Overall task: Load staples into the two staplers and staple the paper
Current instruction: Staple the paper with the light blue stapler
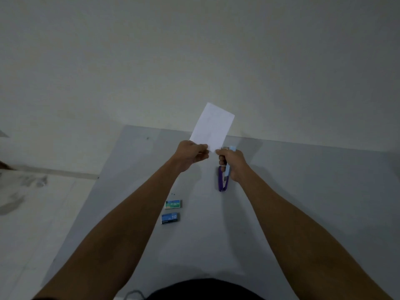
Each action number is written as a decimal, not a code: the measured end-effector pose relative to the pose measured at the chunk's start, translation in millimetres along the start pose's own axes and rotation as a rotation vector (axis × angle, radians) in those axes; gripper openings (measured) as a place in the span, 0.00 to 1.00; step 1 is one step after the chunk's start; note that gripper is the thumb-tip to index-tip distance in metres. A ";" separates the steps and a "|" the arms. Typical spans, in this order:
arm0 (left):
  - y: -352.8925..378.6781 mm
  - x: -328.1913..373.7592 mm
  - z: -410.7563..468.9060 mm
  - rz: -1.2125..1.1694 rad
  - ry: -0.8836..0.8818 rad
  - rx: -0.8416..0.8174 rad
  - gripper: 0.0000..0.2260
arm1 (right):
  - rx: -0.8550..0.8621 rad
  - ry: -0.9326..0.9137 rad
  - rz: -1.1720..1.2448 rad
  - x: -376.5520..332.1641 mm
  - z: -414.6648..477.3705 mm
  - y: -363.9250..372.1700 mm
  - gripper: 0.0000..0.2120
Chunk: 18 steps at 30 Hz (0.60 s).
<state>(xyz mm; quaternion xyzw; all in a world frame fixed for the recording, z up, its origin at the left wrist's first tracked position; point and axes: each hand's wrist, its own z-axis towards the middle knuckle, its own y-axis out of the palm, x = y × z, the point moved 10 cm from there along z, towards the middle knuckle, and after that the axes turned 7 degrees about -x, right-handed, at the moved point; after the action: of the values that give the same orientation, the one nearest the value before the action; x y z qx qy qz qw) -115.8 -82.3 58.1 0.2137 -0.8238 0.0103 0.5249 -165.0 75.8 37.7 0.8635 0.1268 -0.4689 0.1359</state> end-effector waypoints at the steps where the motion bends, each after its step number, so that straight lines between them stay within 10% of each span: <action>1: -9.5 -6.7 2.0 -0.025 -0.020 0.031 0.07 | 0.007 0.009 -0.033 4.6 2.9 -0.8 0.11; 18: -110.6 -117.1 18.4 0.448 -0.330 0.373 0.06 | 0.089 0.336 -0.495 124.7 48.0 7.6 0.14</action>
<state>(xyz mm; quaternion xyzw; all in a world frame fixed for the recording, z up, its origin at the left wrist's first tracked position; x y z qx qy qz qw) -49.6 -147.2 -74.9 0.1184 -0.9082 0.2412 0.3209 -133.7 63.2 -91.8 0.8770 0.3334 -0.3432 -0.0432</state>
